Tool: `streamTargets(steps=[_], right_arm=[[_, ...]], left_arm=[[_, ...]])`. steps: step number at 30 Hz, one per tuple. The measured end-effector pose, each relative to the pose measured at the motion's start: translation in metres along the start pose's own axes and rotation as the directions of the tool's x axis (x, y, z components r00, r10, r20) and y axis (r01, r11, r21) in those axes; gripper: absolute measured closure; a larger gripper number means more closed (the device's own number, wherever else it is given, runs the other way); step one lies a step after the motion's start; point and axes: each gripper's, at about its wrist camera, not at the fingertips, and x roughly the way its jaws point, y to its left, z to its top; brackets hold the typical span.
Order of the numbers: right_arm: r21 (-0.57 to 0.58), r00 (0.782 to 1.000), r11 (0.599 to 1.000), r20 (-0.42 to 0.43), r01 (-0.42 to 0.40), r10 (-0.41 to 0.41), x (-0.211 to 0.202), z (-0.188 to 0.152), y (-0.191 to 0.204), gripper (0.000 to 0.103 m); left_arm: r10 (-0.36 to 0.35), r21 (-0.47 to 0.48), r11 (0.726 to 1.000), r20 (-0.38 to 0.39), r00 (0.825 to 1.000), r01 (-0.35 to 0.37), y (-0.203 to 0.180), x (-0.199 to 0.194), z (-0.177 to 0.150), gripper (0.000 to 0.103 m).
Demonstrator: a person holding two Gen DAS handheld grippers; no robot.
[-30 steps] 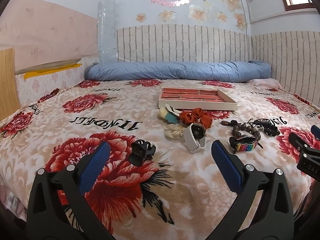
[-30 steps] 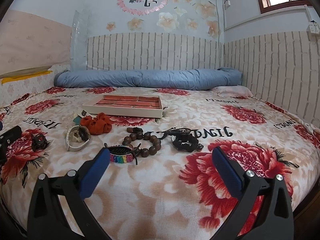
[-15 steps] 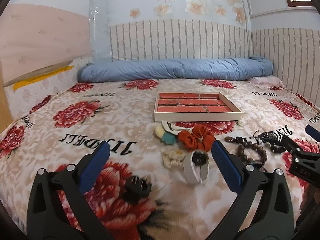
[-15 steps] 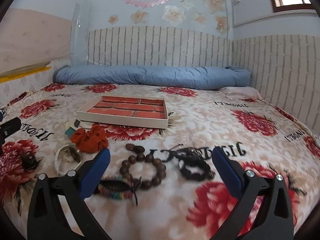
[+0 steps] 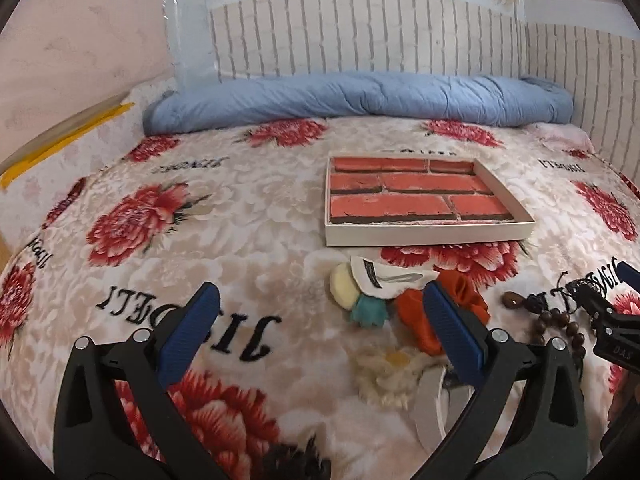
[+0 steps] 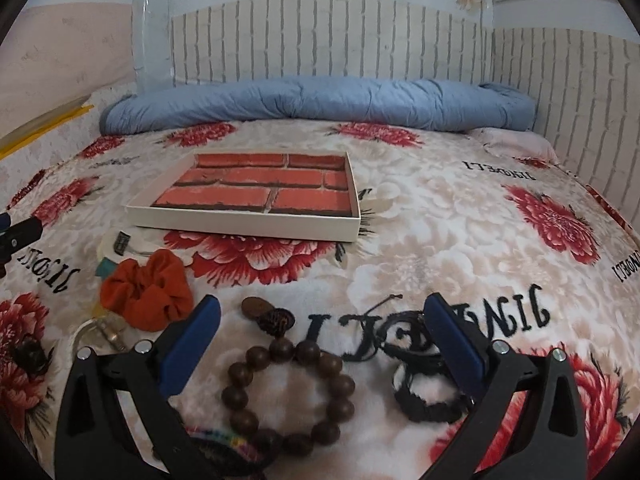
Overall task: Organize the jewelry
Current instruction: 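Reach the left tool to the cream hair clip and close on it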
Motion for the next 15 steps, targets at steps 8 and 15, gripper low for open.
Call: streamTargets(steps=[8, 15], right_arm=[[-0.018, 0.997, 1.0, -0.07, -0.017, 0.016, 0.04, 0.011, 0.003, 0.005], [-0.034, 0.991, 0.998, -0.128, -0.044, 0.039, 0.064, 0.01, 0.008, 0.02]], left_arm=[[-0.044, 0.007, 0.999, -0.07, 0.997, 0.045, -0.007, 0.043, 0.025, 0.005], [-0.042, 0.001, 0.999, -0.177, 0.983, 0.043, -0.009, 0.086, 0.022, 0.005]])
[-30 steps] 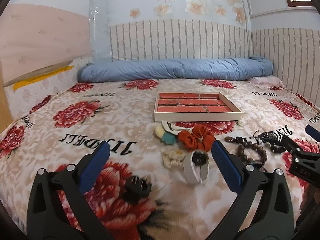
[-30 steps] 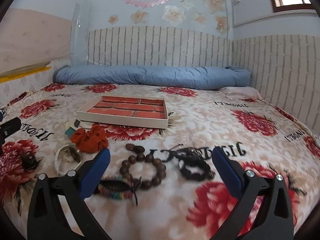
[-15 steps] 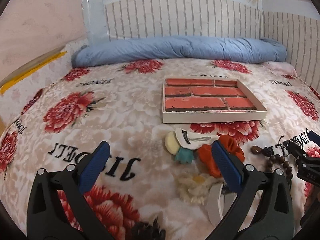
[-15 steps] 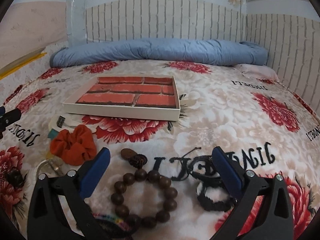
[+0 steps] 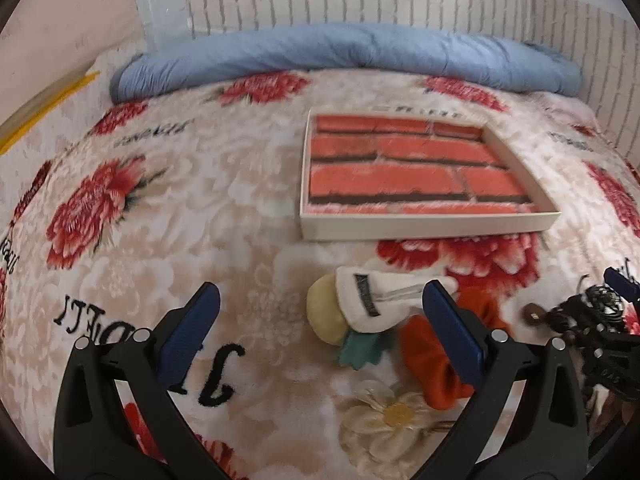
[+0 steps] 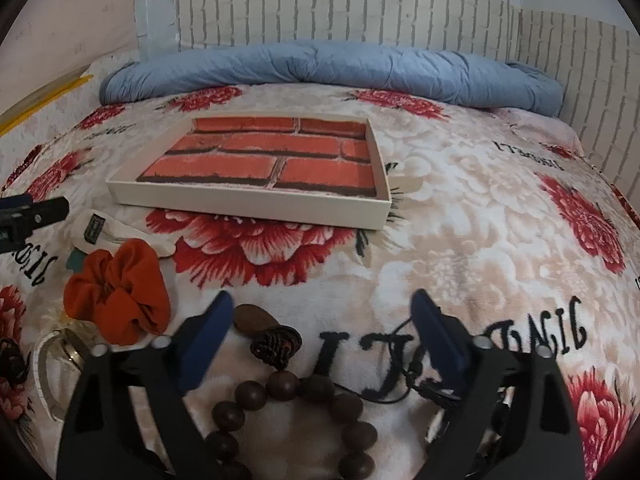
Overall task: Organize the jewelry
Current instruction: 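Reach the left tool to the cream hair clip and close on it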
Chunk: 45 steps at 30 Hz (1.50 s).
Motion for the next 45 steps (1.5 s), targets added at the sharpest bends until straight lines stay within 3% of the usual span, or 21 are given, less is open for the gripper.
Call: streamTargets(steps=[8, 16, 23, 32, 37, 41, 45], right_arm=[[0.016, 0.997, 0.999, -0.066, -0.043, 0.044, 0.019, -0.005, 0.0, 0.035], [0.01, 0.993, 0.998, -0.096, -0.065, 0.066, 0.025, -0.009, 0.003, 0.045], [0.011, 0.99, 0.997, -0.114, -0.078, 0.079, 0.026, -0.012, 0.005, 0.053], [-0.018, 0.989, 0.996, -0.121, -0.092, 0.089, 0.027, -0.015, 0.013, 0.067], [-0.021, 0.985, 0.993, -0.13, -0.117, 0.113, 0.028, -0.015, 0.014, 0.077], [-0.045, 0.986, 0.993, -0.129, -0.112, 0.105, 0.027, -0.014, 0.019, 0.08], [-0.029, 0.984, 0.991, -0.129, -0.131, 0.126, 0.027, -0.013, 0.014, 0.081]], left_arm=[[-0.023, -0.043, 0.999, -0.106, 0.994, 0.019, 0.012, 0.033, 0.003, 0.007], [-0.005, 0.001, 1.0, -0.169, 0.986, 0.005, 0.005, 0.051, 0.001, 0.013], [-0.003, 0.0, 1.0, -0.178, 0.984, 0.003, 0.001, 0.057, -0.004, 0.015], [-0.103, -0.063, 0.994, -0.224, 0.969, 0.091, 0.006, 0.073, -0.008, 0.016], [-0.158, -0.079, 0.987, -0.253, 0.954, 0.143, 0.006, 0.078, -0.005, 0.026], [-0.203, -0.047, 0.979, -0.261, 0.944, 0.198, -0.002, 0.075, -0.002, 0.048], [-0.189, -0.026, 0.982, -0.254, 0.949, 0.189, -0.006, 0.073, -0.003, 0.05]])
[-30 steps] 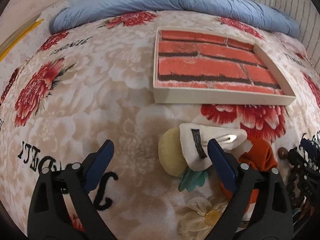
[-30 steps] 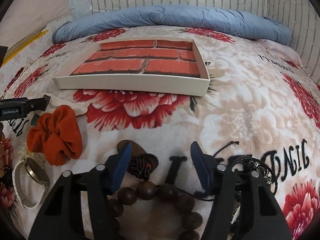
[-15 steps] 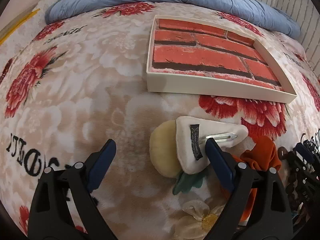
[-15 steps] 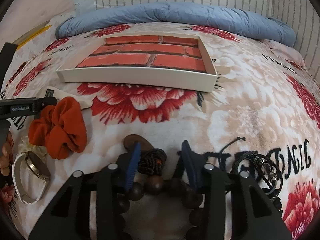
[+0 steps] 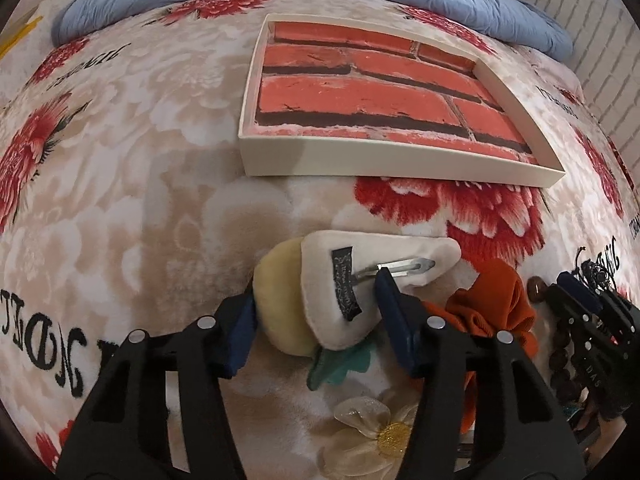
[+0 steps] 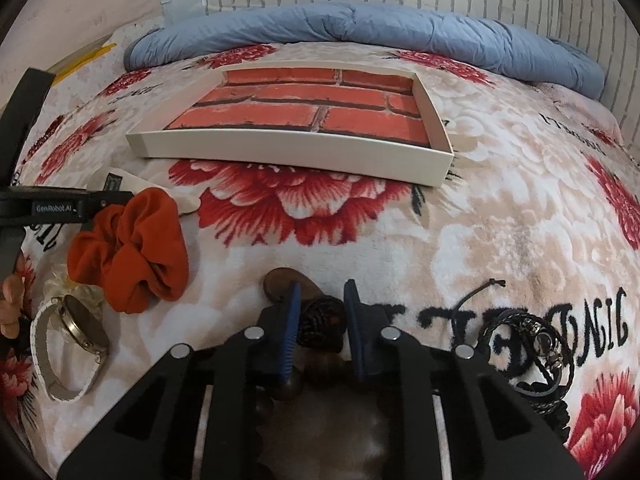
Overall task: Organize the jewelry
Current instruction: 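Reach the left tool to the cream hair clip and close on it, then carry the hair clip in the left tool over the brick-pattern tray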
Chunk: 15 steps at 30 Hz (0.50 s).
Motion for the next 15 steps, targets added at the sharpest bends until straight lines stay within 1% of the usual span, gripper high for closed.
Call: streamTargets(steps=[6, 11, 15], right_arm=[[-0.026, 1.0, 1.0, 0.005, 0.001, -0.001, -0.001, 0.008, -0.002, 0.083], [-0.029, 1.0, 1.0, 0.021, 0.008, -0.007, -0.001, 0.016, -0.004, 0.084], [-0.03, 0.999, 0.999, 0.05, 0.01, -0.008, -0.006, 0.024, -0.005, 0.084]], left_arm=[[-0.016, -0.021, 1.0, 0.015, 1.0, 0.016, 0.004, -0.007, 0.001, 0.059], [-0.012, -0.017, 1.0, 0.034, 0.999, 0.012, 0.004, -0.013, 0.001, 0.062], [-0.016, -0.018, 1.0, 0.06, 0.998, 0.017, 0.004, -0.019, 0.003, 0.066]])
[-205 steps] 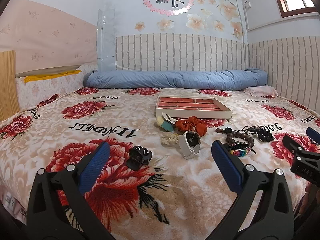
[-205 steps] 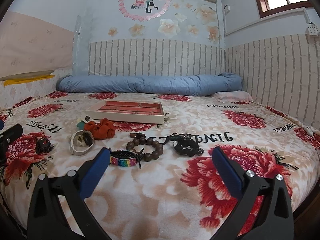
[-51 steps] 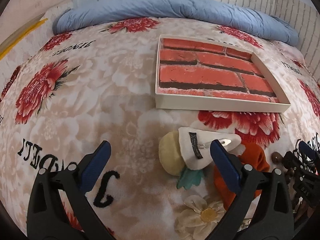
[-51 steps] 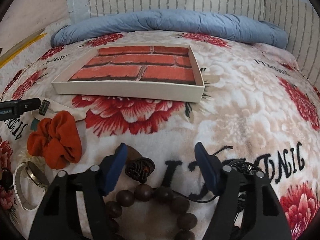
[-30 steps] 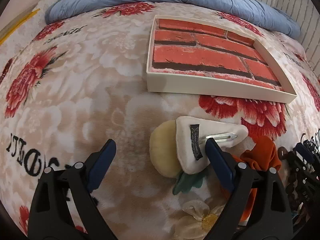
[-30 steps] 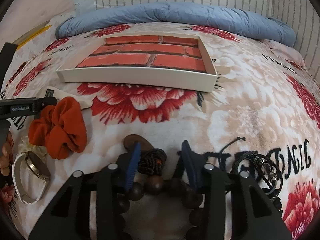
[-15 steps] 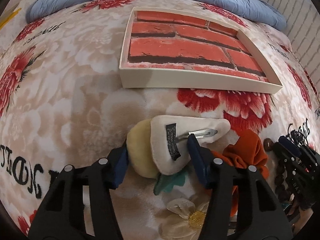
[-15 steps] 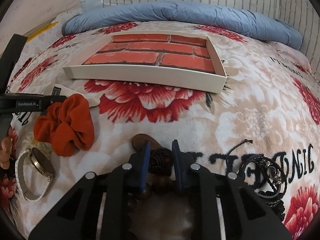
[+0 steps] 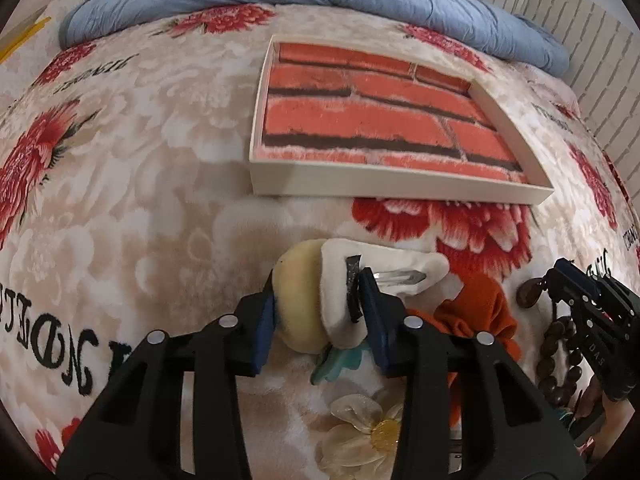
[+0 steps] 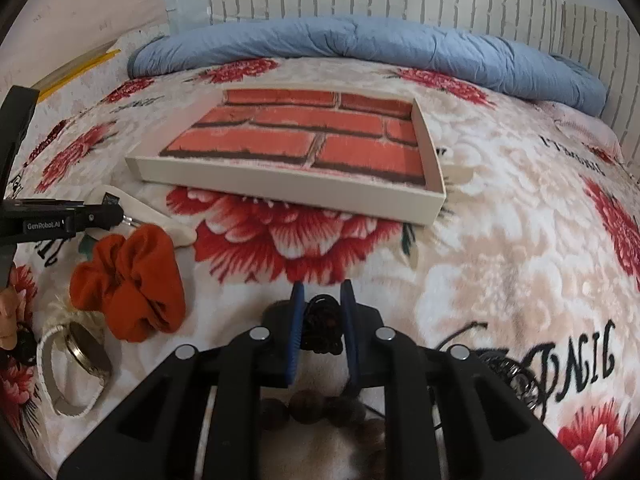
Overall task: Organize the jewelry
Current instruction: 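Carry the hair clip in the left tool over the brick-pattern tray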
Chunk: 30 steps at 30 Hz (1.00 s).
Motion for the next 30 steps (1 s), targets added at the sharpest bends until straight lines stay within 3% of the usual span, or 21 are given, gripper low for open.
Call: streamTargets(steps=[10, 19, 30], right_arm=[[-0.019, 0.999, 1.0, 0.045, 0.008, -0.007, -0.008, 0.023, -0.001, 0.084], [-0.037, 0.995, 0.999, 0.096, 0.026, -0.023, -0.015, 0.056, -0.003, 0.085], [-0.044, 0.99, 0.997, 0.129, 0.066, -0.059, 0.009, 0.127, -0.016, 0.085]], left_arm=[[0.044, 0.044, 0.998, 0.064, 0.997, -0.047, -0.01, -0.016, 0.01, 0.068], [0.051, 0.025, 0.998, 0.122, 0.991, -0.054, -0.005, -0.029, 0.032, 0.068], [0.079, 0.035, 0.996, 0.163, 0.984, -0.086, -0.014, -0.013, 0.1, 0.068]])
